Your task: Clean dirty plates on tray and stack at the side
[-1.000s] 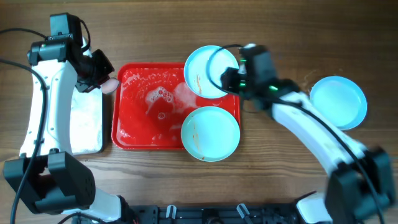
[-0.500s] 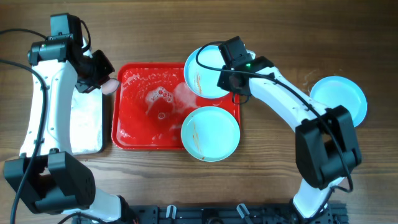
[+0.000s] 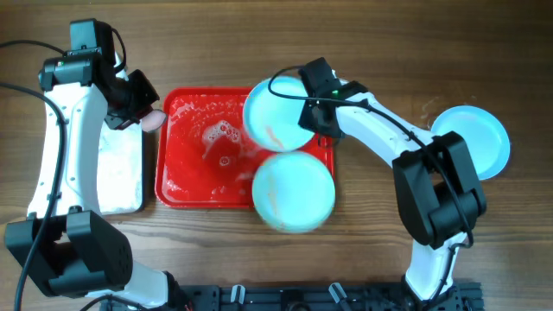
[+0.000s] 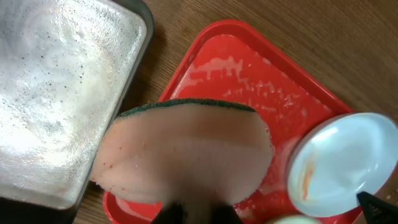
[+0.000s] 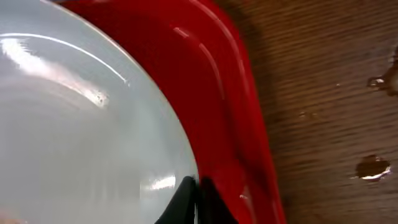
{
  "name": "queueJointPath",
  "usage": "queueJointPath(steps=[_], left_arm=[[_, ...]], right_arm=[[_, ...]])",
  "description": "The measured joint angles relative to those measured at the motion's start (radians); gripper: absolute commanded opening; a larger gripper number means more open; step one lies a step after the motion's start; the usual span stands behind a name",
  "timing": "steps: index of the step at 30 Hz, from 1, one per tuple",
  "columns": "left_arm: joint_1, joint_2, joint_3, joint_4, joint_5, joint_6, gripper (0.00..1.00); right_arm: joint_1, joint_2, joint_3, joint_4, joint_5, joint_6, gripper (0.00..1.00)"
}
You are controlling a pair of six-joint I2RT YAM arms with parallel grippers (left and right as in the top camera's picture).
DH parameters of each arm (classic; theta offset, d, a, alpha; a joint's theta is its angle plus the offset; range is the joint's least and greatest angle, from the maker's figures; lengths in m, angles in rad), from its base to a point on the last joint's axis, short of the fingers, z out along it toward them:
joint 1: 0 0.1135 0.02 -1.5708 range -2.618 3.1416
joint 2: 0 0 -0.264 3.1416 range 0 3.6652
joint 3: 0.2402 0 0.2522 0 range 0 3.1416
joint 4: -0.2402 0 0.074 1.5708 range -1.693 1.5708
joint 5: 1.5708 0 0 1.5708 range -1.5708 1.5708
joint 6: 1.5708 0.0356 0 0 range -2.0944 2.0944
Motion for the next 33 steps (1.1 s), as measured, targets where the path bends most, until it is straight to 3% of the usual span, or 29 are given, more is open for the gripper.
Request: queueJointPath(steps=[11, 14, 16, 21, 25, 28, 31, 33], left_arm=[[0.000, 0.000, 0.000, 0.000, 0.000, 0.000, 0.04], [0.000, 0.000, 0.000, 0.000, 0.000, 0.000, 0.04], [0.000, 0.000, 0.000, 0.000, 0.000, 0.000, 0.04], [0.000, 0.000, 0.000, 0.000, 0.000, 0.000, 0.04], [0.000, 0.000, 0.000, 0.000, 0.000, 0.000, 0.04], [0.000, 0.000, 0.000, 0.000, 0.000, 0.000, 0.04], [0.000, 0.000, 0.000, 0.000, 0.000, 0.000, 0.04], [0.000, 0.000, 0.000, -0.001, 0.000, 0.000, 0.04]], right_arm=[[0.164, 0.003, 0.000, 0.103, -0.038, -0.068, 0.05], [0.171, 0.003, 0.000, 0.107, -0.051, -0.077, 0.22], [0.167, 0.003, 0.000, 0.117, -0.077, -0.102, 0.43], [0.166, 0.002, 0.098, -0.016, -0.165, -0.161, 0.50], [0.166, -0.068, 0.149, -0.194, -0.187, -0.189, 0.42], [0.164, -0.141, 0.153, -0.390, -0.232, -0.203, 0.18], [0.168, -0.148, 0.151, -0.475, -0.267, -0.213, 0.04], [0.179, -0.148, 0.134, -0.496, -0.280, -0.219, 0.04]])
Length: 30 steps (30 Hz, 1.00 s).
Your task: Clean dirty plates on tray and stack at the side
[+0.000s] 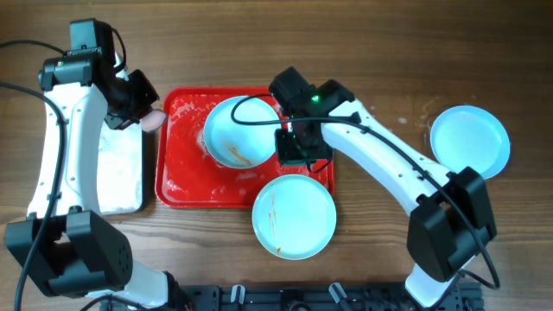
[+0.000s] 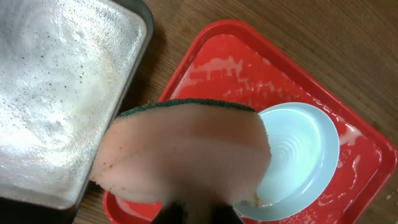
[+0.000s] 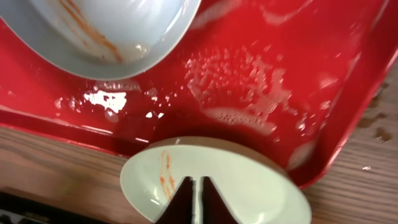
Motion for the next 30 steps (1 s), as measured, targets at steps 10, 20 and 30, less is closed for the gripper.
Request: queueJointPath(steps=[10, 20, 30], left_arm=[[0.000, 0.000, 0.000, 0.000, 0.000, 0.000, 0.04], [0.000, 0.000, 0.000, 0.001, 0.000, 0.000, 0.04], [0.000, 0.000, 0.000, -0.003, 0.000, 0.000, 0.04]], right_arm=[[0.039, 0.000, -0.150, 0.119, -0.053, 0.017, 0.04], [0.039, 0.000, -0.245, 0.224, -0.055, 0.051, 0.04], [0.001, 0.000, -0.283, 0.358, -0.035, 0.069, 0.04]])
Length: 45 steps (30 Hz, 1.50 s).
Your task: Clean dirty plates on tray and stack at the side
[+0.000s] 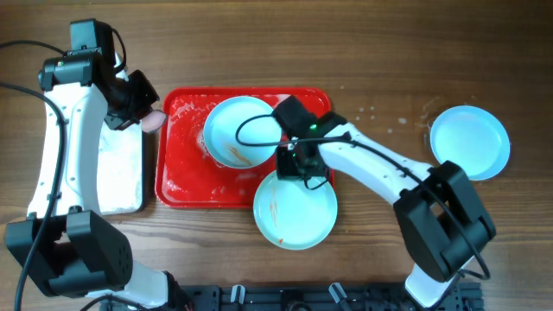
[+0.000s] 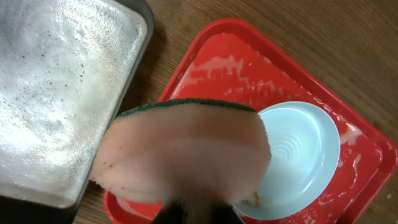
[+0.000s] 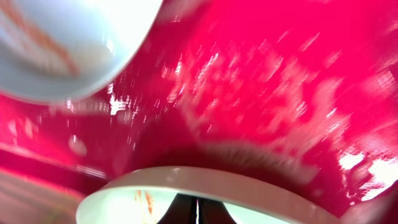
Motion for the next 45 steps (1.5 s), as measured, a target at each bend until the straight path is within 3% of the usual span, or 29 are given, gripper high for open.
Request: queueJointPath(steps=[7, 25, 29, 31, 38, 45], left_arm=[[0.000, 0.000, 0.000, -0.014, 0.000, 0.000, 0.04], [0.000, 0.000, 0.000, -0.019, 0.000, 0.000, 0.04], [0.000, 0.000, 0.000, -0.019, 0.000, 0.000, 0.04], [0.000, 0.000, 0.000, -0.019, 0.000, 0.000, 0.04], [0.000, 0.000, 0.000, -0.019, 0.000, 0.000, 0.04], [0.000, 0.000, 0.000, -0.019, 0.000, 0.000, 0.04]], right_arm=[[-0.113, 0.017, 0.000, 0.039, 0.045, -0.001, 0.04], [-0.117, 0.033, 0.000, 0.110, 0.032, -0.020, 0.04], [-0.135, 0.037, 0.013, 0.129, 0.025, -0.029, 0.21], [-0.149, 0.039, 0.040, 0.134, 0.010, -0.035, 0.24], [-0.163, 0.047, 0.079, 0.288, -0.007, -0.031, 0.21], [-0.159, 0.169, 0.081, 0.367, -0.004, 0.014, 0.15]])
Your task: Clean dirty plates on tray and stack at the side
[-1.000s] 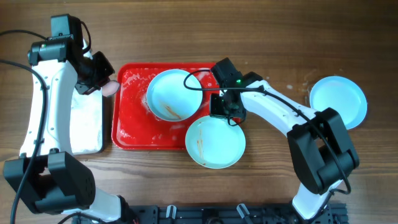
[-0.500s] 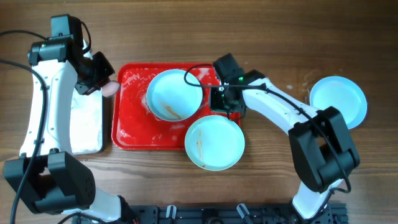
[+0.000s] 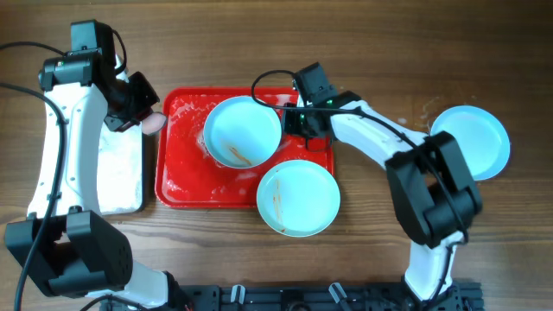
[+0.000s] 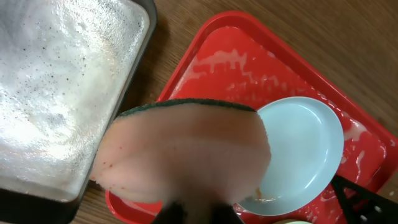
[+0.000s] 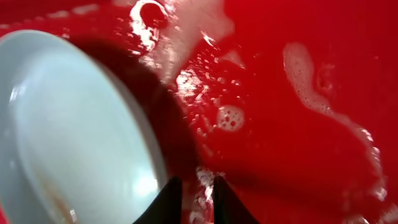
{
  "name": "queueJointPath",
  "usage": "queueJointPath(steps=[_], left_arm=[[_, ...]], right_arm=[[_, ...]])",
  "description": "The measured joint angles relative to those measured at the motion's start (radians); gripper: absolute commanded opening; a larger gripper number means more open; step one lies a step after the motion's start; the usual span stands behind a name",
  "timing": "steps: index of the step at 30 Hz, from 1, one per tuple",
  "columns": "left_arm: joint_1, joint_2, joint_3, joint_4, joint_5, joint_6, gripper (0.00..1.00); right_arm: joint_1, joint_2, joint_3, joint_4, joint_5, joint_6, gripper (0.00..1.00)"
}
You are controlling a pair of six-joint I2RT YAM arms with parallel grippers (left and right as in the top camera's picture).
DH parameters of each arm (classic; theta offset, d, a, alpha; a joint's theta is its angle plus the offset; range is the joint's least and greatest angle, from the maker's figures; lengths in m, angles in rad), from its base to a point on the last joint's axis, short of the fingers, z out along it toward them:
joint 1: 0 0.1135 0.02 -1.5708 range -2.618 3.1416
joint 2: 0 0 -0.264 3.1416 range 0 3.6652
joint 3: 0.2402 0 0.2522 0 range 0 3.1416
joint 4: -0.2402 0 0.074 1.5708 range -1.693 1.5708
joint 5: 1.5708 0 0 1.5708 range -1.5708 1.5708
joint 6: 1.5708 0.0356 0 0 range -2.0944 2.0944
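A stained light-blue plate [image 3: 243, 131] lies in the wet red tray [image 3: 181, 186]; the right wrist view shows this plate [image 5: 68, 137] on the left. A second stained plate [image 3: 299, 197] rests half on the tray's front right corner, half on the table. My right gripper [image 3: 292, 121] is low over the tray at the first plate's right rim; in its own view the gripper [image 5: 198, 196] is slightly open, with only foamy tray between the fingers. My left gripper [image 4: 198, 213] is shut on a pink sponge [image 4: 186, 155] with a green back, held over the tray's left edge.
A soapy grey pan [image 3: 119, 173] lies left of the tray, under the left arm. One clean blue plate [image 3: 470, 142] sits on the wooden table at the far right. Water drops mark the wood between it and the tray.
My right gripper has moved from the second plate's back rim to the first plate's right rim, and its fingers now stand slightly apart. The second plate sits a little farther back. The sponge barely moved.
At first my right gripper held the stained plate by its rim above the tray's right end. Then that plate lay in the tray and the gripper was shut beside it, later at the second plate's rim. Now it is back at the first plate. The left held the sponge throughout.
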Motion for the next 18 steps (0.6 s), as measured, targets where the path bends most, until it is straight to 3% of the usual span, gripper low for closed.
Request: queueJointPath(steps=[13, 18], left_arm=[[0.000, 0.000, 0.000, 0.002, 0.000, 0.000, 0.04], [0.000, 0.000, 0.000, 0.004, 0.000, 0.000, 0.04]], right_arm=[[0.157, 0.016, 0.000, 0.060, -0.016, 0.021, 0.11], [0.155, 0.010, 0.000, 0.010, -0.055, 0.018, 0.14]])
